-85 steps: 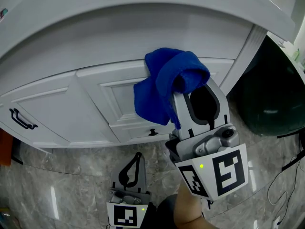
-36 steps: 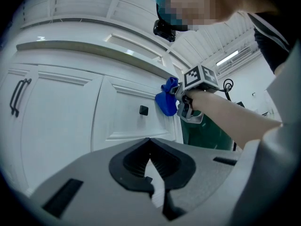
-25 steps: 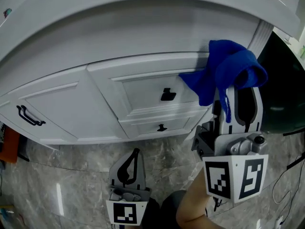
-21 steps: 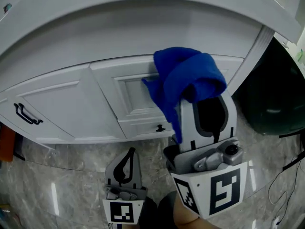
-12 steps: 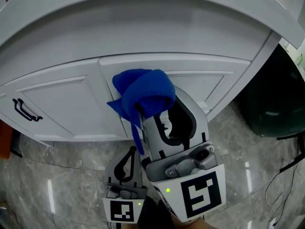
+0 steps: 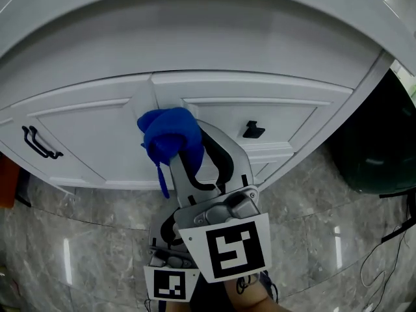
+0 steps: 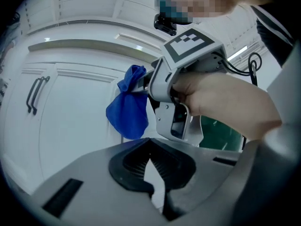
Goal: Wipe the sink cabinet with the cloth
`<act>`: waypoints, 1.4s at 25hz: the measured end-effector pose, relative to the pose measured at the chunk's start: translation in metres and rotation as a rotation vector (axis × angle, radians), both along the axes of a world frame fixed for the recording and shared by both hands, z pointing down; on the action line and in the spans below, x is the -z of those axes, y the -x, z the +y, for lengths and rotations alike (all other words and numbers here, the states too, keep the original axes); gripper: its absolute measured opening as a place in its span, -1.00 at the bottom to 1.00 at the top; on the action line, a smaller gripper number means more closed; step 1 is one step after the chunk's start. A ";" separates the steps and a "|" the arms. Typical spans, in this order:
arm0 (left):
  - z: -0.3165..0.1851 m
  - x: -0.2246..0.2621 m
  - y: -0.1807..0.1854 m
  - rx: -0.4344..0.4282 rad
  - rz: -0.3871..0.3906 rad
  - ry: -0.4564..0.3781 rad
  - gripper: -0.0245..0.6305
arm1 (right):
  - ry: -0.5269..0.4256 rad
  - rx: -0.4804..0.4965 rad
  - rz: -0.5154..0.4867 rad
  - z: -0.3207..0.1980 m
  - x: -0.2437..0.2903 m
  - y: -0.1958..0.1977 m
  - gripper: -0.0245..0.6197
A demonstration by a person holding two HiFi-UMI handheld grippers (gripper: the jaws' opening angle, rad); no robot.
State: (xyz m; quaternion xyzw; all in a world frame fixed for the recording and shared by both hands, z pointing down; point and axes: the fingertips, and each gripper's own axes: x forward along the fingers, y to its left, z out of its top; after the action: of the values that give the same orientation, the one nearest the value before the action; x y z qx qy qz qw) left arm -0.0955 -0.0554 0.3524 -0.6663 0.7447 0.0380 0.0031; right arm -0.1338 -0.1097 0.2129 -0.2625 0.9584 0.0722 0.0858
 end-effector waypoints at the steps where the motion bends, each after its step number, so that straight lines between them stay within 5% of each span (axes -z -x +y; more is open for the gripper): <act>1: 0.000 0.000 0.000 -0.003 0.000 -0.002 -0.93 | -0.002 -0.004 -0.001 0.000 0.000 0.000 -0.56; 35: 0.000 0.005 -0.011 -0.040 -0.008 -0.012 -0.93 | -0.104 -0.219 -0.032 -0.052 0.015 -0.069 -0.56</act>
State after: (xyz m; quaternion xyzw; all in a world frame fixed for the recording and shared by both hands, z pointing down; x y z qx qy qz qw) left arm -0.0841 -0.0549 0.3476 -0.6811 0.7311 0.0400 0.0094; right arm -0.0652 -0.1622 0.1980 -0.3620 0.9175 0.1263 0.1063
